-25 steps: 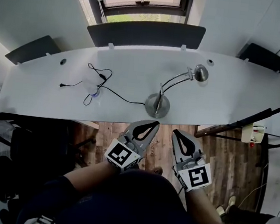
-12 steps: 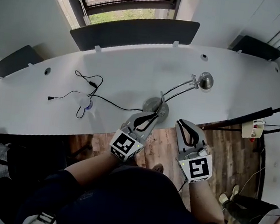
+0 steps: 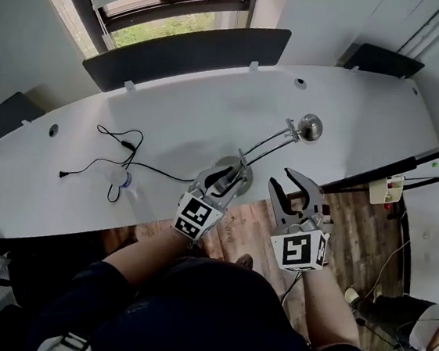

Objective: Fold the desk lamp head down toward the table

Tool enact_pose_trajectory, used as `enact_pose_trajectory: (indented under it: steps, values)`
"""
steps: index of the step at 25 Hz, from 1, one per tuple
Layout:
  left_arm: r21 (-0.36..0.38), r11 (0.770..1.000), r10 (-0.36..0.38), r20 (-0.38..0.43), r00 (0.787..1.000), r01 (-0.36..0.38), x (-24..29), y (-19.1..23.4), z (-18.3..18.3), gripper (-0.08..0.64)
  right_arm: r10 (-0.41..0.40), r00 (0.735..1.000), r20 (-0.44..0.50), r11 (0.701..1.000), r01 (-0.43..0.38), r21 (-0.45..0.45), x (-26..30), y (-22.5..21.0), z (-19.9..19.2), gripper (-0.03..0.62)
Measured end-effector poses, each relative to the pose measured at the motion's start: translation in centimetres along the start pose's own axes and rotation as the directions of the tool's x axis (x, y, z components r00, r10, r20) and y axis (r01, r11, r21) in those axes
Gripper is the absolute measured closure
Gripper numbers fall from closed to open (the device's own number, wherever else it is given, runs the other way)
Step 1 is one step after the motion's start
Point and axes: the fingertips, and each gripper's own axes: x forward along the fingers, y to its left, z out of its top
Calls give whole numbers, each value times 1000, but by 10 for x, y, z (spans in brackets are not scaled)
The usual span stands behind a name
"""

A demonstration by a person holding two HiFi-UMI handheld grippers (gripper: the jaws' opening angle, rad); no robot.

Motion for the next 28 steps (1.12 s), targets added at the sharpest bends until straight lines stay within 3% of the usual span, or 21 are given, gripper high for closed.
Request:
enact_pose_trajectory:
  steps: [4,8,16,21,28]
  values:
    - [20,999,-29,-37,999,29,14,2,-12,410,-60,995,-81,980,43,-195,14,-10,-4,422]
    - [40,998,-42,-47,998,44,28,4,-12,403,-112,983,-143,936,56,-348,29,-23,-11,397]
    - [71,997,-24,-70,997,29,47,15,-20,403,-217,958,-189,804,66,-591,54,-44,-20,394]
    - [94,996,17,-86,996,-9,55,15,-24,419,-208,962,-178,720,28,-694,68,-46,-24,396]
    - [76,993,102,-80,992,-96,60,17,-24,431,-159,979,-130,719,24,-695,69,-47,-25,434]
